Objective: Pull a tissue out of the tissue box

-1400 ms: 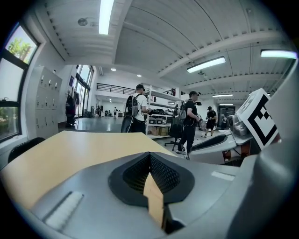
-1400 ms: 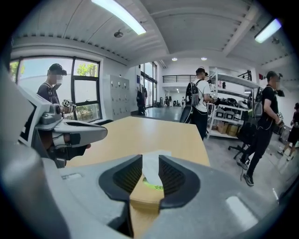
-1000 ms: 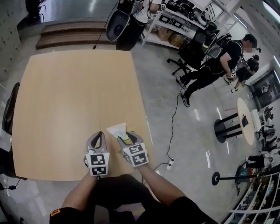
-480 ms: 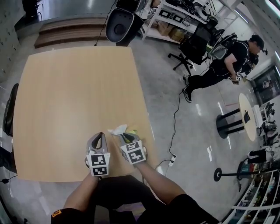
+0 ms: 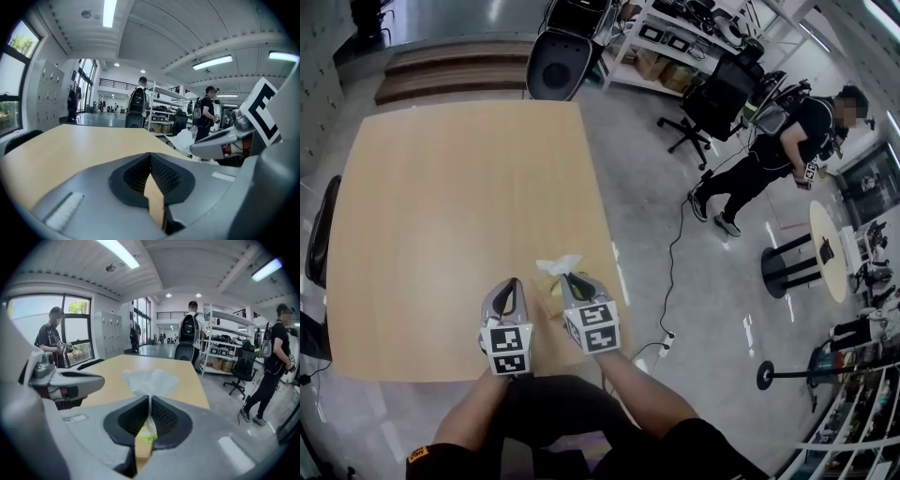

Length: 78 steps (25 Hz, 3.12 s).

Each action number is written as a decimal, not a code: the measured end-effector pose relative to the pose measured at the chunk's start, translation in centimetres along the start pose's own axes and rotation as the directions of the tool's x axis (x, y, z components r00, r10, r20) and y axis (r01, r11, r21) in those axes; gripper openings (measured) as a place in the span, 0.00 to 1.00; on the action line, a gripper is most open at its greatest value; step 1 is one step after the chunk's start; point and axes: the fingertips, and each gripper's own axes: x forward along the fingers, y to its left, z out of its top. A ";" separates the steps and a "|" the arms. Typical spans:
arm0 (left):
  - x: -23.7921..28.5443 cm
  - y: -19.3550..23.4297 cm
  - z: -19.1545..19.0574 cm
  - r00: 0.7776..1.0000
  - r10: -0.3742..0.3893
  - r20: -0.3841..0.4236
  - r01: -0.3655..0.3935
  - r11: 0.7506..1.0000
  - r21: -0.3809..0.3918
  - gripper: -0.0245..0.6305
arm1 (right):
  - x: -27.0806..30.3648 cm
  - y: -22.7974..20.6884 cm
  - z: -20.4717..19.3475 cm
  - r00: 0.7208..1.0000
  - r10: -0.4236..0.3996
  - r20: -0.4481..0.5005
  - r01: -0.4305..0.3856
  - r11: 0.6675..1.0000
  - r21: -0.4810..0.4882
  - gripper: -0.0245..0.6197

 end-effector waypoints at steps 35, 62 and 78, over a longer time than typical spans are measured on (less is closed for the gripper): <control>-21.9 -10.7 -3.9 0.977 0.212 0.020 -0.213 0.976 0.038 0.06 | -21.0 7.1 -9.0 0.925 0.258 0.277 -0.271 0.963 0.006 0.05; -43.1 -8.4 -17.8 0.991 0.136 0.020 -0.133 0.986 -0.102 0.07 | -37.9 24.1 -20.9 0.977 0.163 0.140 -0.167 0.986 0.016 0.05; -45.3 -9.1 -15.1 0.985 0.146 0.098 -0.141 0.989 -0.055 0.07 | -40.3 21.8 -22.3 0.982 0.042 0.183 -0.067 0.989 0.131 0.04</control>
